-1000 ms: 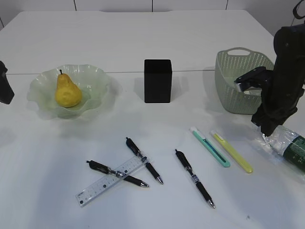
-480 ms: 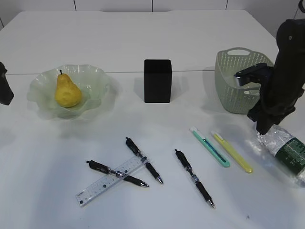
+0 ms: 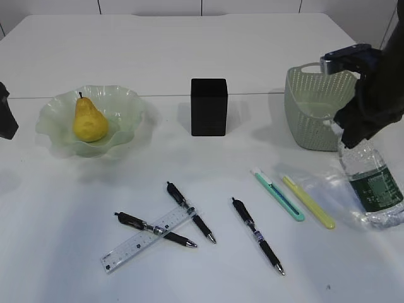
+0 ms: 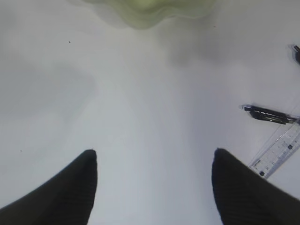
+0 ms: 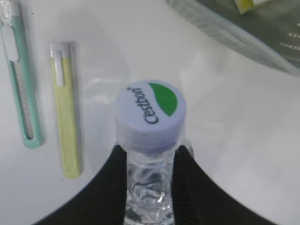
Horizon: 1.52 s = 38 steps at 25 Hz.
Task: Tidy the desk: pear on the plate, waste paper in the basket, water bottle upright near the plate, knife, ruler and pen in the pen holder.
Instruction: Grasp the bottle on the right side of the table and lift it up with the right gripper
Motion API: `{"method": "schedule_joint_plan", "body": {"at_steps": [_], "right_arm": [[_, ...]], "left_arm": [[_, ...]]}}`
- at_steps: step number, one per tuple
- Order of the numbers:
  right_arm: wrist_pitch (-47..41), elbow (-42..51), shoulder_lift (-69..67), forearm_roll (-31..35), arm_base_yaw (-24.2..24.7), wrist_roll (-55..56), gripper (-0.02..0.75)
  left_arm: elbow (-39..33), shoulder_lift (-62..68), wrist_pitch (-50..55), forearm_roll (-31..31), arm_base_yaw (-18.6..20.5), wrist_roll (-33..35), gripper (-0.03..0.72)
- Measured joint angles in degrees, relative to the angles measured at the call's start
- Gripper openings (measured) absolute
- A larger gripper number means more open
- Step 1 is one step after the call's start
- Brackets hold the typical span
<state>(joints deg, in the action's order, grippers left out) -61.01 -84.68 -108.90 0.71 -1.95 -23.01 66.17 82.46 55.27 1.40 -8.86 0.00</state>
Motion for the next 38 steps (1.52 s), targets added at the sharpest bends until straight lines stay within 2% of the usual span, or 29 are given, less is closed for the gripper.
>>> {"method": "schedule_joint_plan", "body": {"at_steps": [22,24,26,28,38], "right_arm": [[-0.57,0.04,1.21,0.96,0.0,-0.39,0.157],[-0.47,0.04,1.21,1.09,0.0,-0.39,0.141],[-0.34,0.04,1.46,1.36,0.0,-0.39,0.043],[-0.34,0.04,1.71,1.36,0.0,-0.39,0.008],[-0.24,0.04,1.73,1.36,0.0,-0.26,-0.013]], "left_arm": [[0.0,0.0,0.82,0.0,0.0,0.0,0.538],[0.0,0.0,0.82,0.0,0.0,0.0,0.538],[0.0,0.0,0.82,0.0,0.0,0.0,0.538],[0.0,0.0,0.82,0.0,0.0,0.0,0.538],[0.0,0.0,0.82,0.0,0.0,0.0,0.538]]}}
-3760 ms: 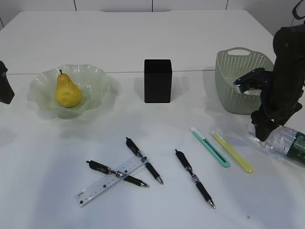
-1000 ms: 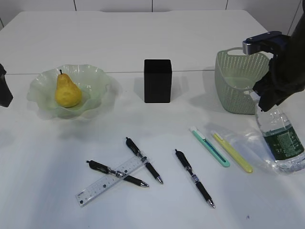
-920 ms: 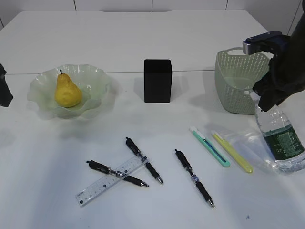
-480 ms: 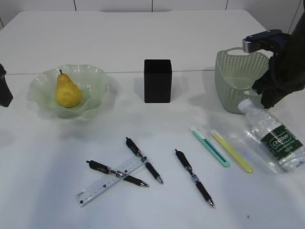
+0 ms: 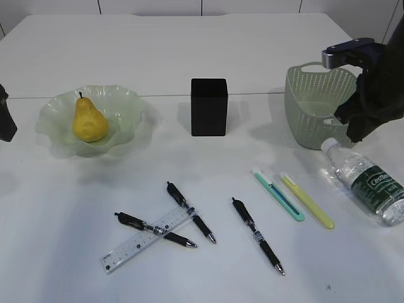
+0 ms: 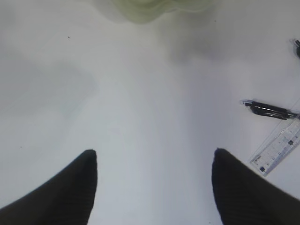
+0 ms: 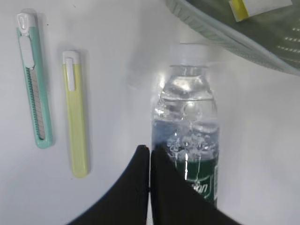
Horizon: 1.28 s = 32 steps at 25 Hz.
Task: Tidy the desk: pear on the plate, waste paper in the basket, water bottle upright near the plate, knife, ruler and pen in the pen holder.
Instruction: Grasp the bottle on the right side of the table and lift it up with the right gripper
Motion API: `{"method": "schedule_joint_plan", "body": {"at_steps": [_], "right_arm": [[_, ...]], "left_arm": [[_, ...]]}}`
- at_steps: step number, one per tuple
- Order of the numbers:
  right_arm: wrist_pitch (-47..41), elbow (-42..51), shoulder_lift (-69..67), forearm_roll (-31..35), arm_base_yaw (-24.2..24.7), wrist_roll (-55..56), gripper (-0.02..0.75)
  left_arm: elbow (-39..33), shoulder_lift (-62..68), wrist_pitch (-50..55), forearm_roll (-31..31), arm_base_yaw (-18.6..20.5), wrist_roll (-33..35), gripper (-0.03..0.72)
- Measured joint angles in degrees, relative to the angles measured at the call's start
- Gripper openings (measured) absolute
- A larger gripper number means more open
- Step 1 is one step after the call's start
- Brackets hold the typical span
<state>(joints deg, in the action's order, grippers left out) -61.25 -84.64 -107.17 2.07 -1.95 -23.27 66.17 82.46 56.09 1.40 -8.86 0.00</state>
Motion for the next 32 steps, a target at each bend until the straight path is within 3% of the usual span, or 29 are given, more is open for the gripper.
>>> {"method": "schedule_joint_plan", "body": {"at_steps": [5,12,19,27,32], "right_arm": [[0.11,0.0,0.0,0.0,0.0,0.76,0.006],[0.98,0.0,0.0,-3.02,0.0,1.23,0.211],[1.68,0.0,-2.12,-7.38,0.0,1.34,0.273],[3.28,0.0,-5.02,-8.55,0.0,-0.05,0.468],[3.5,0.0,-6.82,-9.59,0.0,-0.26,0.529]], "left_arm": [[0.0,0.0,0.0,0.0,0.0,0.0,0.538],[0.0,0.0,0.0,0.0,0.0,0.0,0.538],[0.0,0.0,0.0,0.0,0.0,0.0,0.538],[0.0,0.0,0.0,0.0,0.0,0.0,0.538],[0.0,0.0,0.0,0.0,0.0,0.0,0.538]]}}
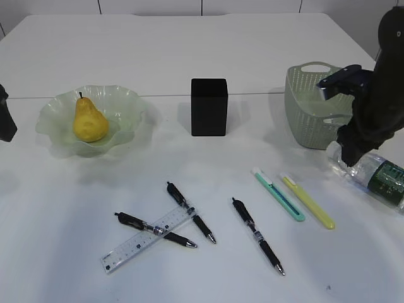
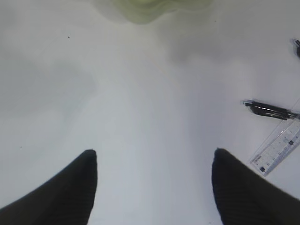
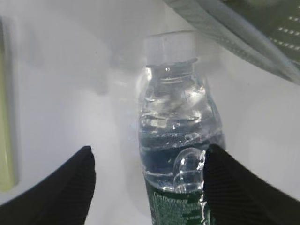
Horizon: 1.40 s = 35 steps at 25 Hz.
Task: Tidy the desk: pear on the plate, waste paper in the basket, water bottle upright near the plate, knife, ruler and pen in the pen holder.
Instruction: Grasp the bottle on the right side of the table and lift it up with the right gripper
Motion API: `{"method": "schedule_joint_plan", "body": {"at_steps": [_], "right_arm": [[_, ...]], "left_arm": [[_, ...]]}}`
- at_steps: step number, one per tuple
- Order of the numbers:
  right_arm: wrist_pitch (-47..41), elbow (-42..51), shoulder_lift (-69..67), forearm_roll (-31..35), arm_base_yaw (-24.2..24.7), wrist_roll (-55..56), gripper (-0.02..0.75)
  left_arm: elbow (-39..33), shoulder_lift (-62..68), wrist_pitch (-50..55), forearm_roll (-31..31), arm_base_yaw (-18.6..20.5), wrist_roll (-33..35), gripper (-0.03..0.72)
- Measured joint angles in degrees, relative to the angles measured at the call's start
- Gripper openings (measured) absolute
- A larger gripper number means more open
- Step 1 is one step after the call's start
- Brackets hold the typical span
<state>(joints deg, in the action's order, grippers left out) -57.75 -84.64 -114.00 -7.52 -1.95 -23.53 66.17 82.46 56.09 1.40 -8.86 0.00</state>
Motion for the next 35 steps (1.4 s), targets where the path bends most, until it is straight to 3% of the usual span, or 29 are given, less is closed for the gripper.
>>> {"method": "schedule_joint_plan", "body": {"at_steps": [14,26,35], "right_arm": [[3.28,-0.24,-4.59,-4.45,0.0,0.5,0.555],[4.08,-0.24,-6.78,-4.37,0.0,1.01,0.557],[3.01,-0.24,-6.78,-4.37,0.0,2.23,0.507]], "left_arm": [[0.0,0.0,0.0,0.0,0.0,0.0,0.538],[0.0,0.0,-0.21,-0.1,0.0,0.0,0.538],[0.0,0.0,-0.33,-0.1,0.0,0.0,0.538]]}}
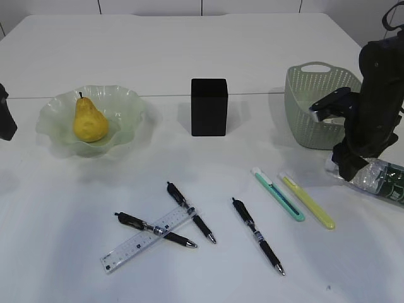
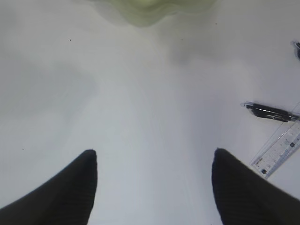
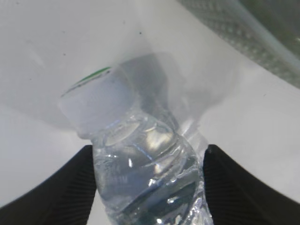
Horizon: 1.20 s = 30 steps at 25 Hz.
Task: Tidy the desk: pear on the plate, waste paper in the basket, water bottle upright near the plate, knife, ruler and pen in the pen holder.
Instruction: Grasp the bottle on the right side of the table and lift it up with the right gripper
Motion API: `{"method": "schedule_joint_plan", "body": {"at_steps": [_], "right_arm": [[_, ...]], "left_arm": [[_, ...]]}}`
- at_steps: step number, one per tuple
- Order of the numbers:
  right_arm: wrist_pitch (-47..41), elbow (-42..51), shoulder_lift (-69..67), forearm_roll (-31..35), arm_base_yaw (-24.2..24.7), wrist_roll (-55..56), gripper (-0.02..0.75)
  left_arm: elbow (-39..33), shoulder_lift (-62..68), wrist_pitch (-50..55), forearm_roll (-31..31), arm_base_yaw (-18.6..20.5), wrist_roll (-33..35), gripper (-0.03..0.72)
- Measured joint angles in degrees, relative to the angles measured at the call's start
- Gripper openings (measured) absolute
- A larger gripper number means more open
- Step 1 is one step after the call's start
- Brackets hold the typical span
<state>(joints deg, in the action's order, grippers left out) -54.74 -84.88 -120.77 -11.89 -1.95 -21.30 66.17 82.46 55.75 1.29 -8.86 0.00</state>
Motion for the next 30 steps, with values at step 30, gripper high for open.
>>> {"method": "schedule_joint_plan", "body": {"at_steps": [30], "right_arm": [[-3.96,0.1,1.98,3.97,0.0,2.85,0.214]], "left_arm": [[0.0,0.0,-0.09,0.0,0.0,0.0,0.538]]}}
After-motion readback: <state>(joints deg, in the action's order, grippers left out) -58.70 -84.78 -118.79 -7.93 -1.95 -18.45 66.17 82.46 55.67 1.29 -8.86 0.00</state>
